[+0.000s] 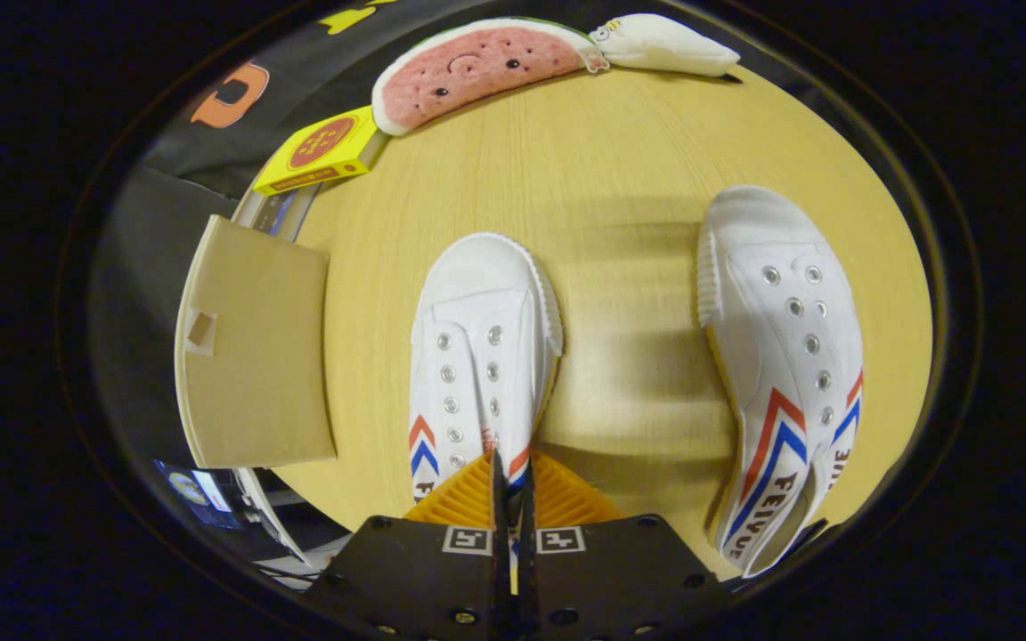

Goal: Open the storage box then place both shoes into the box .Put the left shoe in first, then the right shoe, with the right side of both shoes facing outward in a uniform manner.

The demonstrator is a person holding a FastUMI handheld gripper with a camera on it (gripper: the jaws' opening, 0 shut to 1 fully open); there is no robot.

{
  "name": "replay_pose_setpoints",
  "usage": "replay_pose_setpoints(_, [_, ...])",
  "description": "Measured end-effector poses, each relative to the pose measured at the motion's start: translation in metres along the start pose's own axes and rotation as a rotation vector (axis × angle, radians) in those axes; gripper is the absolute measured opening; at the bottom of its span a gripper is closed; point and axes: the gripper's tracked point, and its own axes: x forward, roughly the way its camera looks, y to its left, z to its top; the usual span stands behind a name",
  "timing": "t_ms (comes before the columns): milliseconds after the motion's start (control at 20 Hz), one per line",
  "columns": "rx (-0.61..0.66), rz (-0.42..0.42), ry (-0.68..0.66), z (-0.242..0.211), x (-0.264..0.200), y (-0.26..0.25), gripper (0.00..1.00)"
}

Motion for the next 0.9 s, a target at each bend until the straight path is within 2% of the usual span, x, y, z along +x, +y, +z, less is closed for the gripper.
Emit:
replay_pose_setpoints(250, [0.056, 0.070, 0.004, -0.013, 0.001, 0.006, 0.03])
replay_pose_setpoints(400, [0.042, 0.092, -0.035, -0.013, -0.011, 0.009, 0.03])
replay_pose_setpoints(650, [0.026, 0.139, -0.111, -0.012, -0.065, 0.061, 0.03])
replay_pose_setpoints(900, [-0.015, 0.213, -0.219, 0.003, -0.128, 0.148, 0.03])
